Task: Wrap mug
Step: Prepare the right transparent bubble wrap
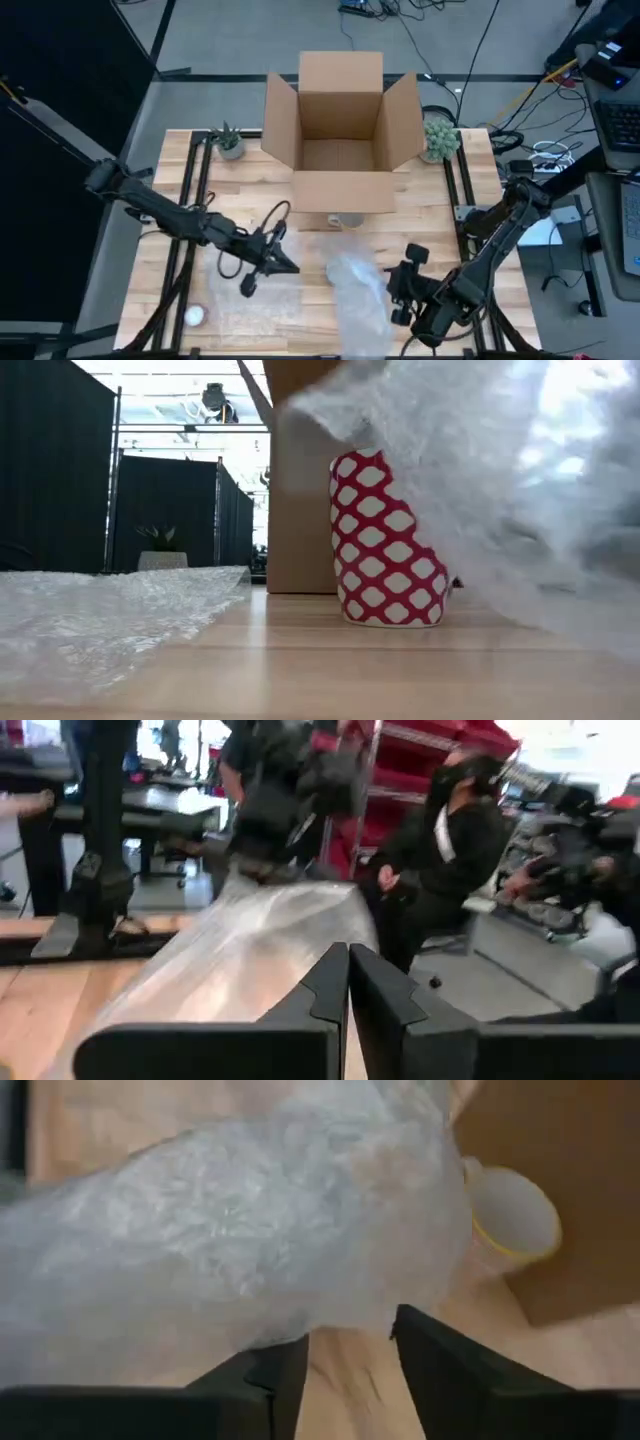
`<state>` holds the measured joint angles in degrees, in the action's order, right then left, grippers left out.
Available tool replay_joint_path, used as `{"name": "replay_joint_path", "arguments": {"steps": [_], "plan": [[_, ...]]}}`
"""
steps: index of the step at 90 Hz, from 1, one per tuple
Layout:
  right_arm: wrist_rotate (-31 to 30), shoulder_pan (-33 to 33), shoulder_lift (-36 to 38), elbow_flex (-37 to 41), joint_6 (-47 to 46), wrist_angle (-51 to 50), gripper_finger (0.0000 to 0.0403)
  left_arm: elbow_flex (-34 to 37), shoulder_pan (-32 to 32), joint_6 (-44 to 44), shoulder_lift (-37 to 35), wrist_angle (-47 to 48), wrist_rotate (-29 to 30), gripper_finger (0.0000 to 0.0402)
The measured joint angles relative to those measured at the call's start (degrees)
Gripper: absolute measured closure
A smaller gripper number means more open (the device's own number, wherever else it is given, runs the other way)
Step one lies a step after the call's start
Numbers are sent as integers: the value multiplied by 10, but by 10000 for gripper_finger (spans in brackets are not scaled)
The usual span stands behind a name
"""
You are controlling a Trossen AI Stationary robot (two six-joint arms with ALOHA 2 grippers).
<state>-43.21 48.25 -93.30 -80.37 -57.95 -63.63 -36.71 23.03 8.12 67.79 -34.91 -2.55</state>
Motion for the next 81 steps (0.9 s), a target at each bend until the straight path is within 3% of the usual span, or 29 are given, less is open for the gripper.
{"name": "replay_joint_path", "arguments": {"steps": [15,30,47,65,81], "plan": [[-2,-11,0,0,34,37,250,0,0,32,-30,143,27,401],[-3,-14,0,0,59,67,250,0,-3,106,27,196,74,402],[-3,-14,0,0,62,75,250,0,-30,193,120,133,101,379],[-3,-14,0,0,67,77,250,0,-54,236,189,78,84,293],[-3,-14,0,0,79,79,250,0,-54,272,247,-58,74,224]]}}
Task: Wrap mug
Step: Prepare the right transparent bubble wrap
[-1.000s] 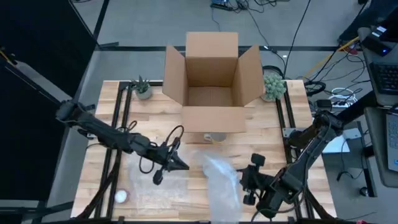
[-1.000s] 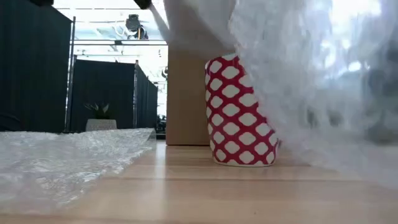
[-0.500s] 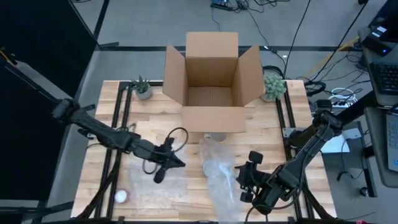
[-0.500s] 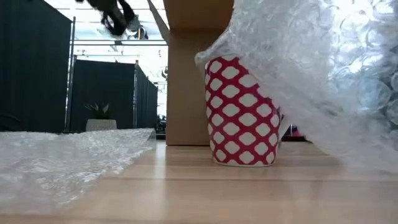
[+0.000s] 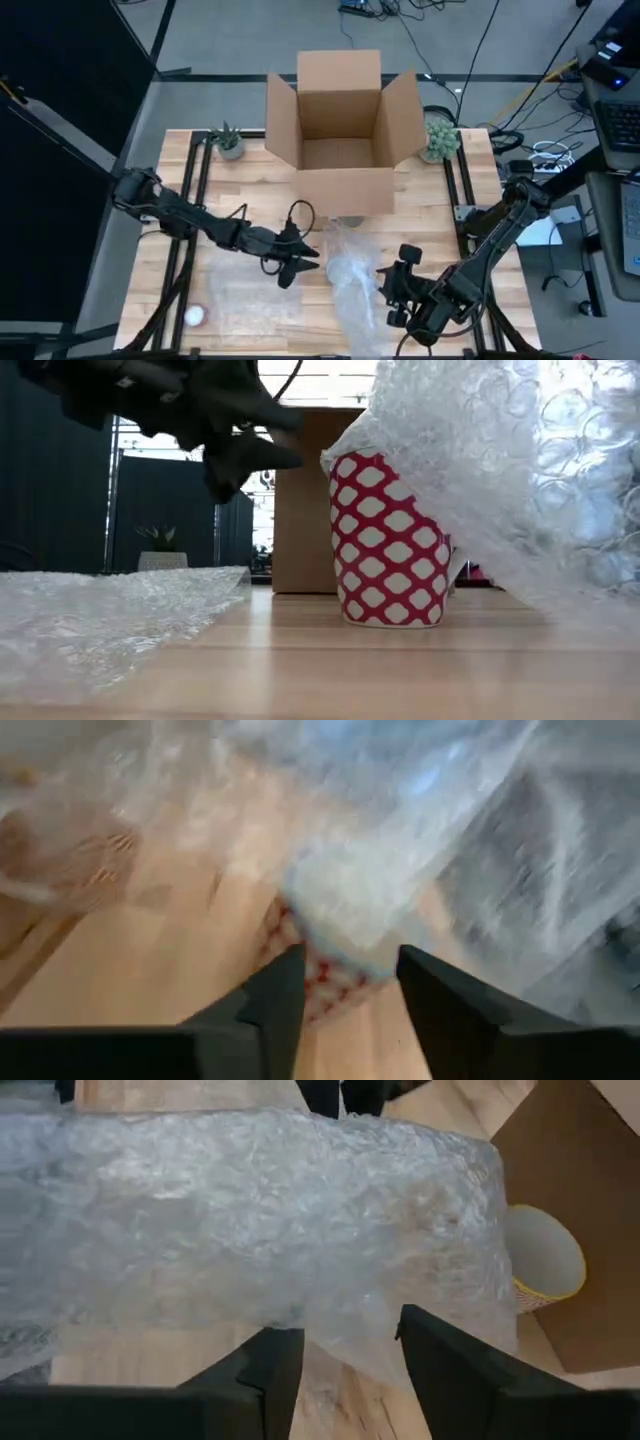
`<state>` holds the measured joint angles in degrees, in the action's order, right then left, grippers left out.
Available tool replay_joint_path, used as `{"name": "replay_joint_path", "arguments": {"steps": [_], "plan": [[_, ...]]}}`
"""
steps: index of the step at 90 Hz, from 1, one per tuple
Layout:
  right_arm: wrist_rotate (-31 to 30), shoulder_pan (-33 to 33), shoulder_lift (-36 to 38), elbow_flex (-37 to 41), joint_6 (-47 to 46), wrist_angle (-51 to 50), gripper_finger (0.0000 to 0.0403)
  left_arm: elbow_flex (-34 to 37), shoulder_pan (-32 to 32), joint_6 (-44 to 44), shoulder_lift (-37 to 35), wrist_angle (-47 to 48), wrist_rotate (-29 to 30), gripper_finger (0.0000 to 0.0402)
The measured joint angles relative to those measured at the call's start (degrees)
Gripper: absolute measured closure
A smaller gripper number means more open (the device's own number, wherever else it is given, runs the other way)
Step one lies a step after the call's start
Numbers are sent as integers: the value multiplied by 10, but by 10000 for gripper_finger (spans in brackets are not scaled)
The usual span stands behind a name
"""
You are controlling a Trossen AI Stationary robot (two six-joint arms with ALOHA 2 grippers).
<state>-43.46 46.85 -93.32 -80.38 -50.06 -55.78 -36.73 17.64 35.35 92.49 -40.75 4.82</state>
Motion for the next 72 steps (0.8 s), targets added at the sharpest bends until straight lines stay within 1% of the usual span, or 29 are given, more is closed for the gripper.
{"name": "replay_joint_path", "arguments": {"steps": [12,28,36,42,54,60,72], "plan": [[0,0,0,0,0,1,250,0,7,25,59,-69,9,200],[0,0,0,0,2,3,250,1,4,34,120,-199,55,194],[0,1,0,0,2,4,250,0,-2,34,132,-249,55,194],[0,1,0,0,2,5,250,0,-7,32,132,-272,39,194],[0,1,0,0,2,7,250,-17,-11,3,132,-269,4,194],[0,0,0,0,2,8,250,-32,-9,-14,132,-248,-6,198],[0,-4,0,0,6,21,250,-64,-7,-49,133,-172,-6,229]]}}
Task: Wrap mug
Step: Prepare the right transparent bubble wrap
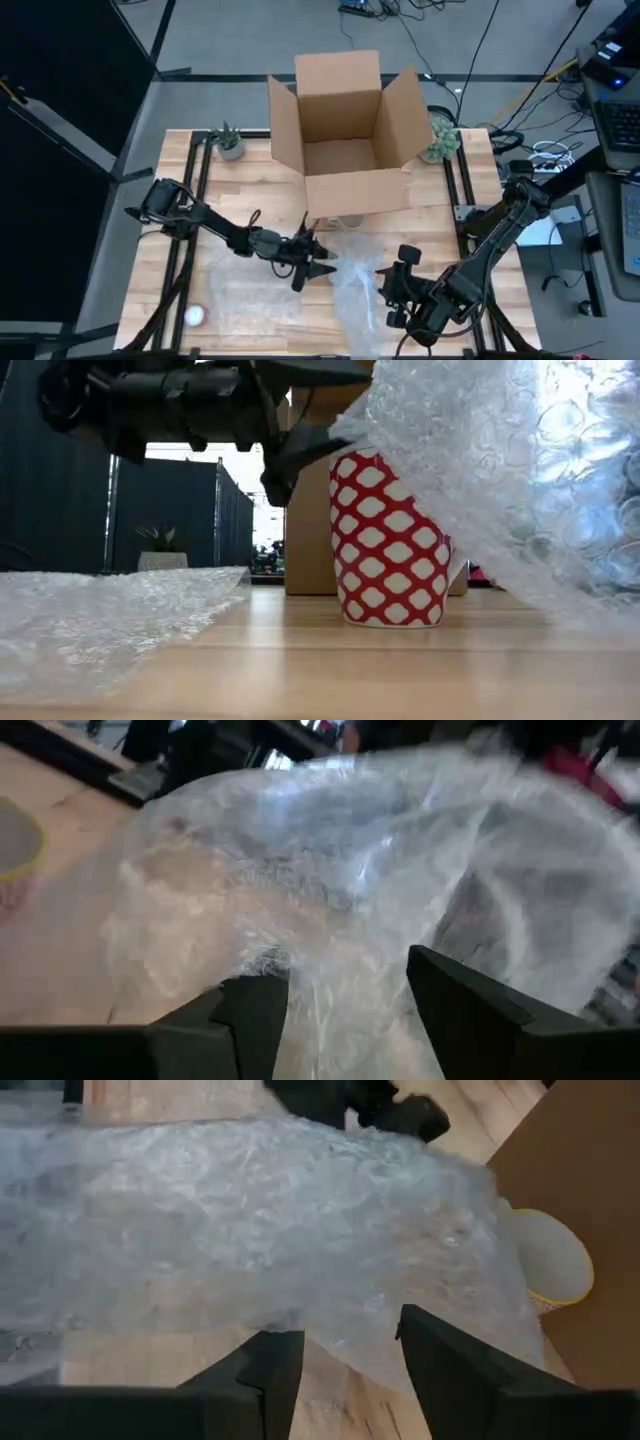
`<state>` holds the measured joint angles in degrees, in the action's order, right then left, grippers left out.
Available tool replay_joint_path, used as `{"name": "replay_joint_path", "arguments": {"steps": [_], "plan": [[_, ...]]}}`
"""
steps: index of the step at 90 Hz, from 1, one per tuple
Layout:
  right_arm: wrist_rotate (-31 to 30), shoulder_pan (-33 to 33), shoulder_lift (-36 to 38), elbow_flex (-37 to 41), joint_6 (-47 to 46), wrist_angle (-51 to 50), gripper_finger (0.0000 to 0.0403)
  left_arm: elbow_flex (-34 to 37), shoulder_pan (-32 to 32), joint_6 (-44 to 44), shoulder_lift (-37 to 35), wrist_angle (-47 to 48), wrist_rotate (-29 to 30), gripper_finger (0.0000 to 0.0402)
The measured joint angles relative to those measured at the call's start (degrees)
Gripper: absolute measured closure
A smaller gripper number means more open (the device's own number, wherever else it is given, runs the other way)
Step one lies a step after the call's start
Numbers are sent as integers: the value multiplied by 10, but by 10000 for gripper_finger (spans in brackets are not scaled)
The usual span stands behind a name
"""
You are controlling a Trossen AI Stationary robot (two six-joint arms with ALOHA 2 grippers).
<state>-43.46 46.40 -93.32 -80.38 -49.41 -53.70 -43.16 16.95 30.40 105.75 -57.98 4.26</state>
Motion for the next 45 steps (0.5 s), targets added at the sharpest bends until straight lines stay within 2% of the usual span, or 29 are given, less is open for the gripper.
{"name": "replay_joint_path", "arguments": {"steps": [17,30,45], "plan": [[0,-3,0,0,58,45,250,-17,-7,-23,0,16,22,289],[0,-2,0,0,73,48,250,-17,-7,-22,-2,17,6,385],[4,5,0,0,73,44,250,-17,21,-37,-44,18,-13,400]]}}
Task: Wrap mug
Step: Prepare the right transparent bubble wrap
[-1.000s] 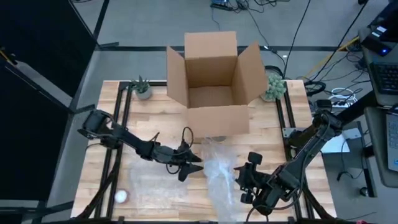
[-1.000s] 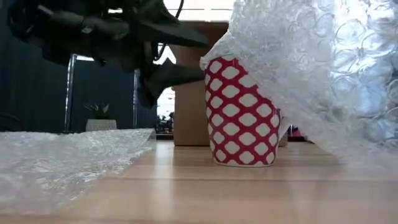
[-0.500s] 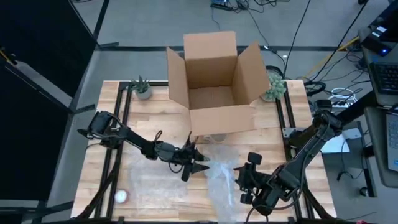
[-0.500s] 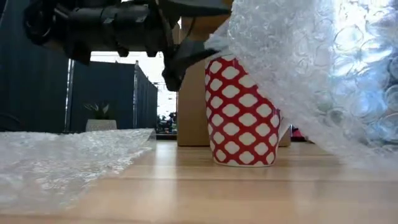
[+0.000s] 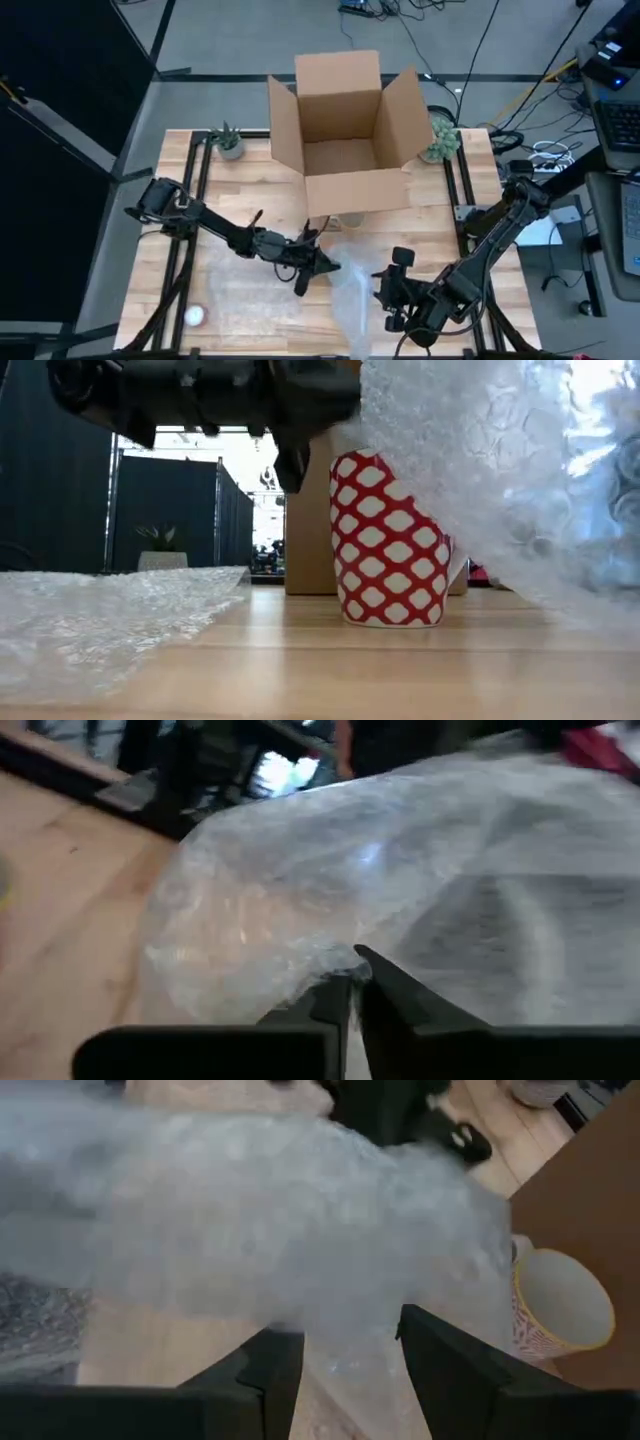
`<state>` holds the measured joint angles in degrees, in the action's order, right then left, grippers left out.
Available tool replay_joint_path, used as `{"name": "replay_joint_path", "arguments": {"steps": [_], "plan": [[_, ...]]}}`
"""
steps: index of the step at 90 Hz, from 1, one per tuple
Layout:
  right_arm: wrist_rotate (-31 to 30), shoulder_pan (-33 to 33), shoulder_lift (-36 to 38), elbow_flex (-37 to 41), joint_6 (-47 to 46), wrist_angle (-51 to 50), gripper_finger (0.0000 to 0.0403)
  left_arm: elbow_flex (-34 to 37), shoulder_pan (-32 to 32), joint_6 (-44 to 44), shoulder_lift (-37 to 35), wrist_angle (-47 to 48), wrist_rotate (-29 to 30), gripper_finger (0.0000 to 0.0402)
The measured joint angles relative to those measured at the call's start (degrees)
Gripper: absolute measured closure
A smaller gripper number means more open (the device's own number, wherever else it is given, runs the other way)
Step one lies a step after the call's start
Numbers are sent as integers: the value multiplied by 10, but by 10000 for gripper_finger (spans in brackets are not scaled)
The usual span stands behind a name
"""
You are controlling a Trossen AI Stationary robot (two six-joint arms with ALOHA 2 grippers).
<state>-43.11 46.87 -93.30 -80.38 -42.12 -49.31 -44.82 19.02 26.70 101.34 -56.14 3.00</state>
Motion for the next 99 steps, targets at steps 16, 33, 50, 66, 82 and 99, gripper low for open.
{"name": "replay_joint_path", "arguments": {"steps": [16,33,50,66,82,99], "plan": [[1,9,3,-7,0,-7,250,0,42,-67,-102,55,-14,401],[2,7,3,-7,-9,-52,250,0,67,-96,-232,196,-20,401],[63,-8,2,-7,-78,-100,250,0,71,-81,-358,428,-20,401],[121,-11,-24,-7,-128,-54,250,0,85,-38,-432,608,-8,401],[134,-12,-99,3,-114,33,250,0,101,-30,-456,662,4,401],[225,-24,-207,4,-162,50,250,0,106,-30,-451,663,6,401]]}}
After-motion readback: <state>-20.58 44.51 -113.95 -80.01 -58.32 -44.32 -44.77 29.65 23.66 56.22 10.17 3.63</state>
